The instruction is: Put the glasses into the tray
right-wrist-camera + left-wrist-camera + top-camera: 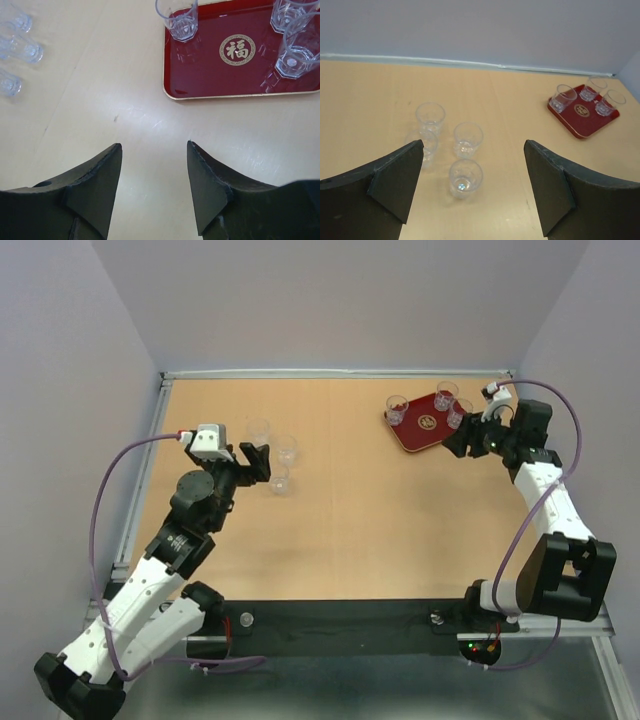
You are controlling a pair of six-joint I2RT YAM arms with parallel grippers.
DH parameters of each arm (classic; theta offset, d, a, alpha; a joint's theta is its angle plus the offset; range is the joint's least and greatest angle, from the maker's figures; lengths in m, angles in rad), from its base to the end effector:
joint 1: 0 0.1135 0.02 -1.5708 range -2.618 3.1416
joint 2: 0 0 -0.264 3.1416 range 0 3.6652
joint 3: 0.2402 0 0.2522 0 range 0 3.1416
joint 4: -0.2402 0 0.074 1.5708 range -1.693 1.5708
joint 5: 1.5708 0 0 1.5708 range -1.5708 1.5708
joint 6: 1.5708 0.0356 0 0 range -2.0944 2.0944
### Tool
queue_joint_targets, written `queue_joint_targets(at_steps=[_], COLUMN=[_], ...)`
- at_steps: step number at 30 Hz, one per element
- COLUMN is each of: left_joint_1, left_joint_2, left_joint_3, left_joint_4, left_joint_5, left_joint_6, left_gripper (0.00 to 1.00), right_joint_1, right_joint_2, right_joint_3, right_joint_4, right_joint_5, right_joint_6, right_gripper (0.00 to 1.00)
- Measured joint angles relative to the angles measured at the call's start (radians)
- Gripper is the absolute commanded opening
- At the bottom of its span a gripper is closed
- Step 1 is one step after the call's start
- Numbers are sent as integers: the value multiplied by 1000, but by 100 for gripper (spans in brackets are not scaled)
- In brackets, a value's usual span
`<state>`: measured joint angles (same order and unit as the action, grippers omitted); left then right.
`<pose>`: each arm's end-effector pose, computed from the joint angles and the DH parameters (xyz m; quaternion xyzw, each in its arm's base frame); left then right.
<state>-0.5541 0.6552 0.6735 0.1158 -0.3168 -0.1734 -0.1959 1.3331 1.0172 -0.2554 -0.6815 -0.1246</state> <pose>0.1430 -0.0755 0.3532 0.0064 0.6606 -0.1675 0.7318 0.2935 -0.0354 0.2960 -0.1306 0.8324 0.2175 0.4927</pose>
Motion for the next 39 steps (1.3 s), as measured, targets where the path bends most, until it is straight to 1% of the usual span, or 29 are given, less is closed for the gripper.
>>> queue_joint_targets(at_steps=[1, 4, 5, 10, 11, 12, 14, 15, 17, 18, 21, 24, 27, 36, 39], left_joint_1=[0, 0, 1, 15, 22, 26, 40, 54, 76, 87, 127, 155, 171, 177, 179], left_joint_2=[6, 35, 42, 118, 134, 146, 182, 208, 251, 274, 386, 496, 568, 698, 714], left_joint_3=[0, 0, 0, -4, -8, -13, -23, -24, -24, -24, -9, 18, 35, 104, 116], left_joint_4=[-3, -18, -18, -27, -31, -33, -43, -53, -57, -58, -96, -129, -144, -148, -145], left_joint_5=[8, 34, 41, 77, 81, 84, 93, 100, 107, 110, 125, 142, 161, 186, 185], left_joint_6=[-19, -106, -130, -270, -290, -309, -348, -378, -416, -432, -482, -504, -516, -518, -518], left_gripper=[91, 85, 81, 73, 70, 64, 58, 52, 47, 42, 38, 38, 38, 38, 38], right_joint_1=[0, 0, 0, 0, 0, 0, 0, 0, 0, 0, 0, 0, 0, 0, 0], right_joint_2=[-5, -11, -12, -11, -11, -11, -11, -12, -14, -16, -23, -28, -31, -31, -31], right_joint_3=[-7, -27, -36, -50, -50, -50, -50, -50, -50, -50, -50, -50, -50, -50, -50], right_joint_4=[-1, 1, 0, -5, -5, -5, -5, -5, -5, -6, -6, -6, -6, -6, -6], right_joint_5=[-1, -10, -13, -19, -21, -23, -26, -27, -27, -27, -27, -27, -26, -26, -25], right_joint_6=[-4, -15, -18, -30, -30, -32, -33, -33, -34, -34, -34, -34, -35, -36, -36], right_gripper=[60, 60, 60, 60, 60, 60, 60, 60, 60, 60, 60, 60, 60, 60, 60])
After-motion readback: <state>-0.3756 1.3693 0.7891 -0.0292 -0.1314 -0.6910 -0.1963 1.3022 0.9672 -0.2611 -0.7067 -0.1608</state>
